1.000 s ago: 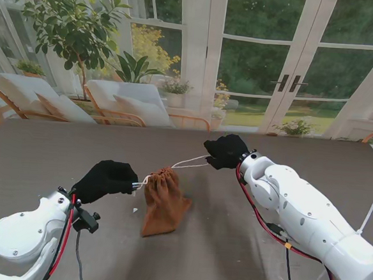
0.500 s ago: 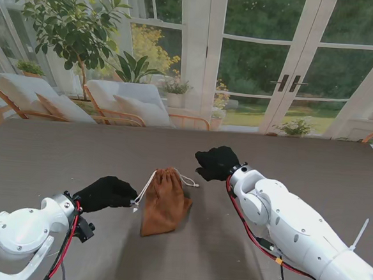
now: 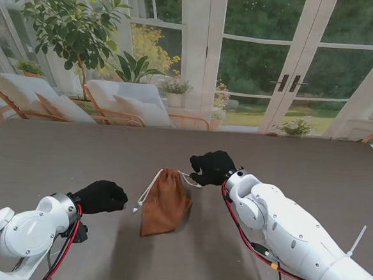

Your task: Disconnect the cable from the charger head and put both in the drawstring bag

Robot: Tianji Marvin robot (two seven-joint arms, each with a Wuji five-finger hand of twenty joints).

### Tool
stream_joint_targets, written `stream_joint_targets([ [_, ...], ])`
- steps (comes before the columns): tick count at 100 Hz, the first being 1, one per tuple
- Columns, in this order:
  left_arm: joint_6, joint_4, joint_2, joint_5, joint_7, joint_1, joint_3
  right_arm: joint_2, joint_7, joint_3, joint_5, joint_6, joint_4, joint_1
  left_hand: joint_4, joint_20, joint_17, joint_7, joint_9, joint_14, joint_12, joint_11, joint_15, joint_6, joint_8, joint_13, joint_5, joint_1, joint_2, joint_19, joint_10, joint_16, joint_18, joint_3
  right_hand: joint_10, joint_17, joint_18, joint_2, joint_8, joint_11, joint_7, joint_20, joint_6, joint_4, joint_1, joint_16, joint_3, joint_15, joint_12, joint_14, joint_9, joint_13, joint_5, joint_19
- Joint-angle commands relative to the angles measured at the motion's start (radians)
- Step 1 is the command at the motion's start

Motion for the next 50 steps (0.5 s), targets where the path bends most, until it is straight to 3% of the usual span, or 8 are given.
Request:
stream_joint_targets([
  [1, -0.019, 0.014, -0.007, -0.034, 0.016, -0.002, 0.002, 0.006, 0.014, 0.005, -0.010, 0.004, -0.018, -0.012, -0.003, -0.016, 0.032, 0.043, 0.038, 0.019, -0.016, 0.017, 0.002, -0.021, 0.024, 0.045, 0.044, 0.027, -0.012, 0.018, -0.002, -0.012, 0.032, -0.033, 0.057, 0.324, 0.034, 0.043, -0.008, -0.019, -0.034, 0.013, -0.006, 0.042, -0.042, -0.020, -0.038, -0.031, -0.020, -0.017, -0.041, 0.024, -0.038, -0.025],
  [8, -0.036, 0.030, -0.013, -0.023, 0.050, -0.007, 0.010, 0.007, 0.017, 0.024, -0.011, 0.015, -0.034, -0.028, 0.032, -0.035, 0.026, 0.026, 0.031, 0.021, -0.024, 0.017, 0.000, -0.044, 0.017, 0.034, 0.037, -0.055, -0.002, 0.026, -0.007, -0.023, 0.031, -0.001, 0.064, 0.285, 0.044, 0.058, 0.007, -0.036, -0.069, 0.008, -0.010, 0.071, -0.064, -0.053, -0.050, -0.107, -0.030, 0.003, -0.079, 0.024, -0.046, -0.061],
  [18, -0.060, 0.053, -0.022, -0.040, 0.095, -0.013, 0.017, 0.006, 0.022, 0.061, 0.002, 0.037, -0.063, -0.059, 0.029, -0.071, -0.050, 0.004, -0.029, 0.022, -0.027, 0.000, -0.051, -0.091, 0.016, -0.062, -0.001, -0.104, -0.013, -0.040, -0.039, -0.048, -0.005, -0.032, 0.085, 0.210, 0.076, 0.070, 0.050, -0.078, -0.132, -0.009, -0.034, 0.105, -0.083, -0.128, -0.069, -0.303, -0.056, 0.056, -0.159, 0.020, -0.057, -0.140],
  [31, -0.091, 0.071, -0.033, -0.065, 0.147, -0.012, 0.018, 0.005, 0.034, 0.124, 0.025, 0.063, -0.118, -0.114, 0.026, -0.102, -0.128, -0.022, -0.104, 0.004, -0.033, -0.025, -0.106, -0.125, 0.015, -0.158, -0.052, -0.131, -0.016, -0.118, -0.078, -0.075, -0.051, -0.061, 0.105, 0.115, 0.101, 0.057, 0.061, -0.127, -0.213, -0.031, -0.064, 0.108, -0.082, -0.174, -0.097, -0.543, -0.090, 0.103, -0.259, -0.024, -0.082, -0.231],
  [50, -0.186, 0.111, -0.062, -0.079, 0.303, -0.011, 0.025, 0.006, 0.053, 0.234, 0.061, 0.073, -0.223, -0.214, 0.025, -0.105, -0.144, -0.019, -0.113, -0.009, -0.039, -0.028, -0.129, -0.142, 0.025, -0.167, -0.047, -0.138, -0.032, -0.175, -0.108, -0.087, -0.063, -0.075, 0.118, -0.025, 0.131, 0.022, 0.046, -0.194, -0.303, -0.067, -0.097, 0.107, -0.078, -0.193, -0.128, -0.753, -0.139, 0.143, -0.384, -0.181, -0.120, -0.356],
])
